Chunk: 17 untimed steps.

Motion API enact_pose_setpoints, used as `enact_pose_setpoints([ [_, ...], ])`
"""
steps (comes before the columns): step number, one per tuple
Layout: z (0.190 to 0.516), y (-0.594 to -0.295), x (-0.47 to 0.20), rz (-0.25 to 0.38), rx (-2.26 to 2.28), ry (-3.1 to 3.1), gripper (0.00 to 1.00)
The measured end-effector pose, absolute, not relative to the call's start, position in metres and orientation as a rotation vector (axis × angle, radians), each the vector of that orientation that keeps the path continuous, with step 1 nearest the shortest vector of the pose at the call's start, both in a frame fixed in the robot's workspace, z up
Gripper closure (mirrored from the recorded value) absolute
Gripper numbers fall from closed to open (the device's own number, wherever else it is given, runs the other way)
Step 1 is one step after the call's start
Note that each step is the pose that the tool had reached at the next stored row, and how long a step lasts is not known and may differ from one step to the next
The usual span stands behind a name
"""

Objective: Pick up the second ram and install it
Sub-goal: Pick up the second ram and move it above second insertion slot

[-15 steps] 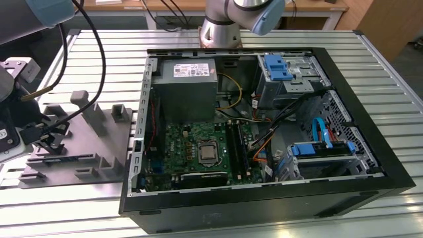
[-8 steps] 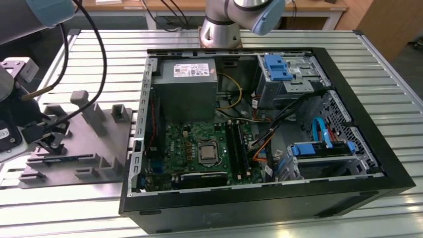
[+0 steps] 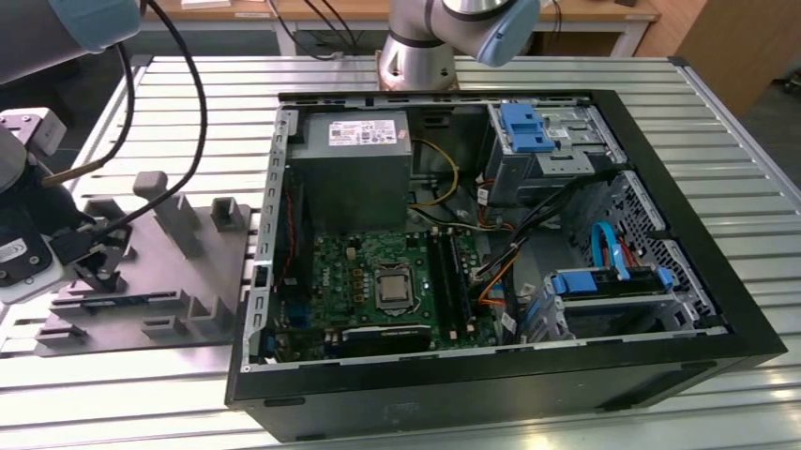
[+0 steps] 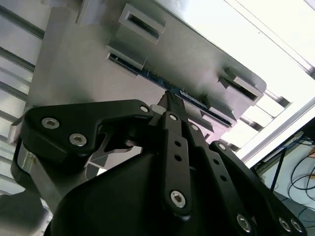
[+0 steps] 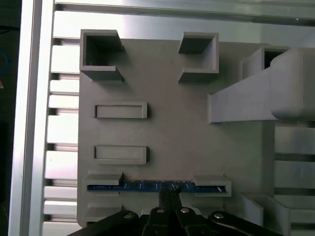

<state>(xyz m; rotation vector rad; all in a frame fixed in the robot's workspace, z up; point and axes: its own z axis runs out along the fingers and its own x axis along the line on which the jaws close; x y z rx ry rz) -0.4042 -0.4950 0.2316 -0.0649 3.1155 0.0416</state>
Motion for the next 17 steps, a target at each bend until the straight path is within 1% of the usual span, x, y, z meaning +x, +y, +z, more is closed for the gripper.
enact_pose_setpoints([
  [17,0.2316,-0.495,-0.4042,0.045,-0.313,3.103,0.9],
])
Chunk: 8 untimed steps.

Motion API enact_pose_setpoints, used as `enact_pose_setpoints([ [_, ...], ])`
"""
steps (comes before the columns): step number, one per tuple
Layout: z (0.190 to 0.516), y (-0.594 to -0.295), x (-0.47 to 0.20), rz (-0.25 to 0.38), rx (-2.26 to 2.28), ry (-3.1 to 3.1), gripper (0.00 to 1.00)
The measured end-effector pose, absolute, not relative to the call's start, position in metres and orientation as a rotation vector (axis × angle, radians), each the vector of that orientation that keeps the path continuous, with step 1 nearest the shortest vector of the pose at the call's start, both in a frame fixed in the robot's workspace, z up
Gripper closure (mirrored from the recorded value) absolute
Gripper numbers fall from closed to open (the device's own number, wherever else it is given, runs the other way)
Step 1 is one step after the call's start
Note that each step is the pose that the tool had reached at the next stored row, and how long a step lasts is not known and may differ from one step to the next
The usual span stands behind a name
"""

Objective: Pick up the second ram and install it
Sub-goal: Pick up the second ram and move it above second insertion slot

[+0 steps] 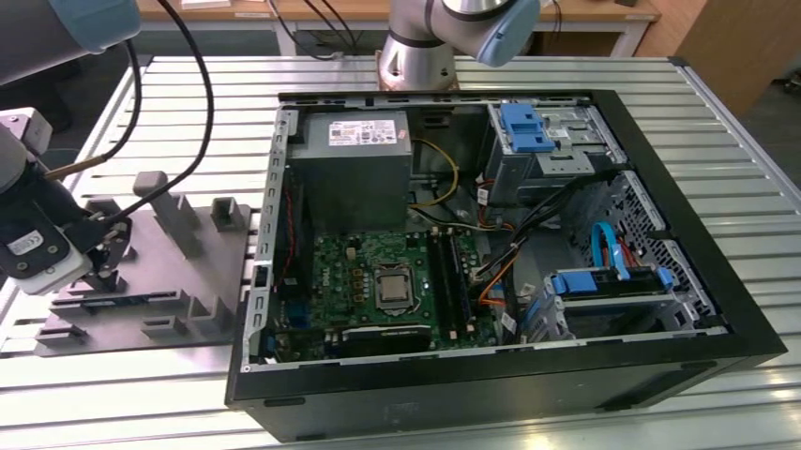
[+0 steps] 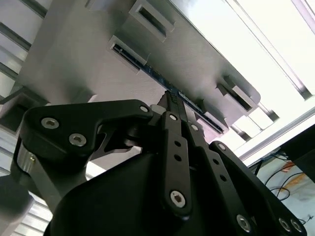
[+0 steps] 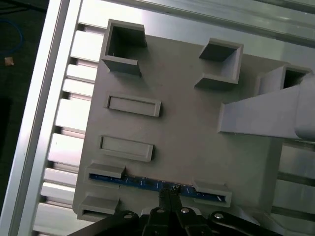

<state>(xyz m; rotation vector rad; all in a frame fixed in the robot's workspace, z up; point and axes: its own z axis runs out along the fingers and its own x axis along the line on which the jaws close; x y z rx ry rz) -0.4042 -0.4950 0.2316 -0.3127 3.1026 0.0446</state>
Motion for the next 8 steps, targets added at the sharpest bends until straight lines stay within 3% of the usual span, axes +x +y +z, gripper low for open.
enact_pose_setpoints([
  [8,0.2316,-0.495,-0.4042,0.046,-0.418,3.091,0.9],
])
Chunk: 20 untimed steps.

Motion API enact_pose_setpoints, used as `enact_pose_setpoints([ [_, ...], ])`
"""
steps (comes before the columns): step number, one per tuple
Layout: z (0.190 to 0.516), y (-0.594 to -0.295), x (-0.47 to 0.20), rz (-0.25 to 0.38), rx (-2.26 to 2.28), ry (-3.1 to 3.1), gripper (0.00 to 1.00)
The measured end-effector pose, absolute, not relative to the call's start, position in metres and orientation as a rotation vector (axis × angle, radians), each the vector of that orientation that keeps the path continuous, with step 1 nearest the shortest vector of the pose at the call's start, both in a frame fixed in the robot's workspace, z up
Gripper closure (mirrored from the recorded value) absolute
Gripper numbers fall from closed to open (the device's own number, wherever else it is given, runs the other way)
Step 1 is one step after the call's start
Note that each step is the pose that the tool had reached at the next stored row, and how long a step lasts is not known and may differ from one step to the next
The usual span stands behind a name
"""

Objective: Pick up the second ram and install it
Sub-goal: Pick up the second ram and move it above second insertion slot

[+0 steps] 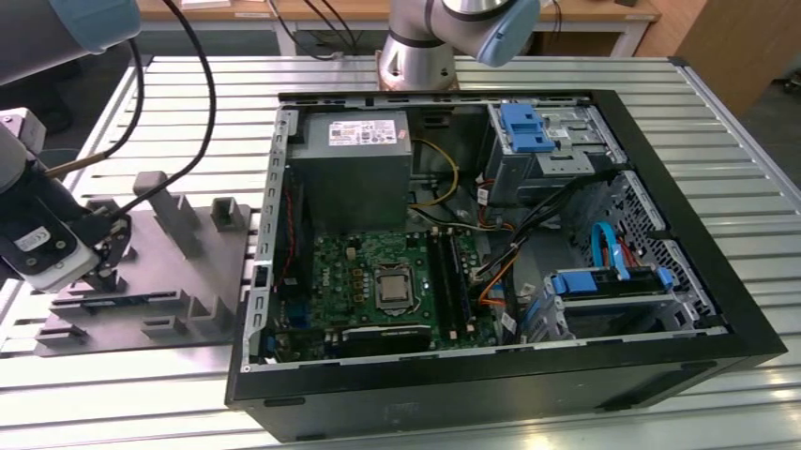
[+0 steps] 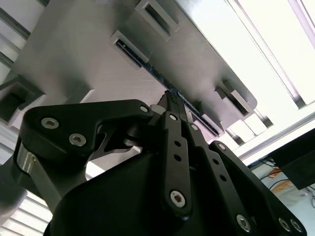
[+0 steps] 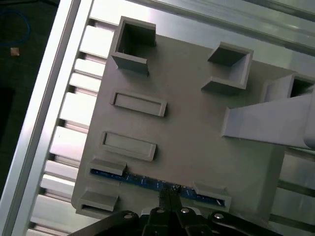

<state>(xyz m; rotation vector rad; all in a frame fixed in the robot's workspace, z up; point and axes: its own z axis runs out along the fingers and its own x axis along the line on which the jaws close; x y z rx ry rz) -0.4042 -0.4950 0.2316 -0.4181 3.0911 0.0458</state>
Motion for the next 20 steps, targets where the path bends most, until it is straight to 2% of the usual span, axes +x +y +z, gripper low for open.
enact_pose_setpoints([
  [20,0.2315,-0.495,-0.4042,0.049,-0.703,3.042,0.9],
])
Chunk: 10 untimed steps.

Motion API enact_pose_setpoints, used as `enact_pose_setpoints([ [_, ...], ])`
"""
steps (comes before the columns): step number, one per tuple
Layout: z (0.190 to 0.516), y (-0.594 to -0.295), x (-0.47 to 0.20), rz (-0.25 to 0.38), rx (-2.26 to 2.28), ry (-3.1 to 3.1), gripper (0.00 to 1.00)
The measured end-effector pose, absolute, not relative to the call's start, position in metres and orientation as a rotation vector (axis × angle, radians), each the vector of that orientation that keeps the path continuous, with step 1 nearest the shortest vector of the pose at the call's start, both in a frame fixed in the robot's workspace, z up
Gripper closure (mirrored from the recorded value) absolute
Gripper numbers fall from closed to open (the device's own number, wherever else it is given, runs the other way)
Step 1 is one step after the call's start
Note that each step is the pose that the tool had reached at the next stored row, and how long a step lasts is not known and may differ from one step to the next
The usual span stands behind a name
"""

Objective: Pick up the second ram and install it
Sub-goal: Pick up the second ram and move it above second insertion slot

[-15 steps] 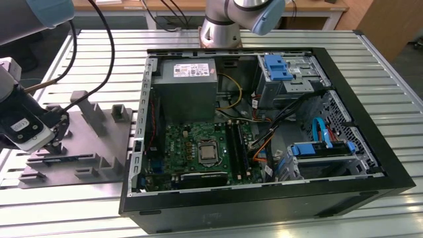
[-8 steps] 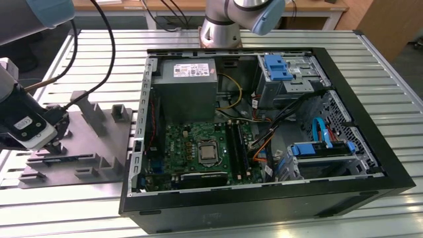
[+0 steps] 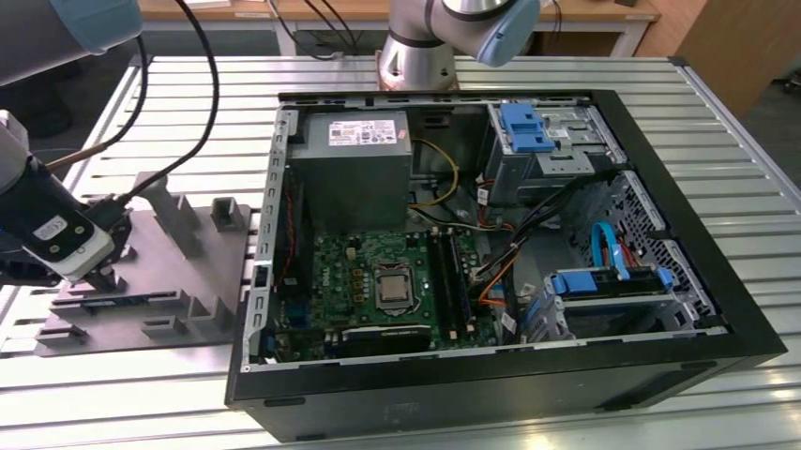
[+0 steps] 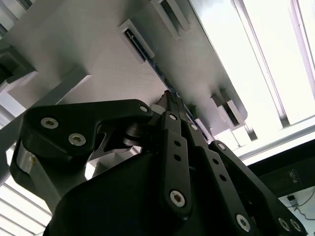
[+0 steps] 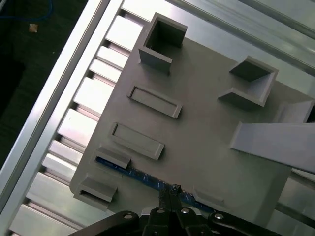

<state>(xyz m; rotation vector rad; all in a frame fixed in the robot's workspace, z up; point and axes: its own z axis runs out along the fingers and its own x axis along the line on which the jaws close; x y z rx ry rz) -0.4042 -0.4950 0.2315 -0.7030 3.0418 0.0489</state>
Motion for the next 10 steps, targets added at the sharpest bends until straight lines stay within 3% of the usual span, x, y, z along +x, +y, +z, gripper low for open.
enact_pose_setpoints([
  [10,0.2316,-0.495,-0.4042,0.05,-0.836,3.009,0.9],
])
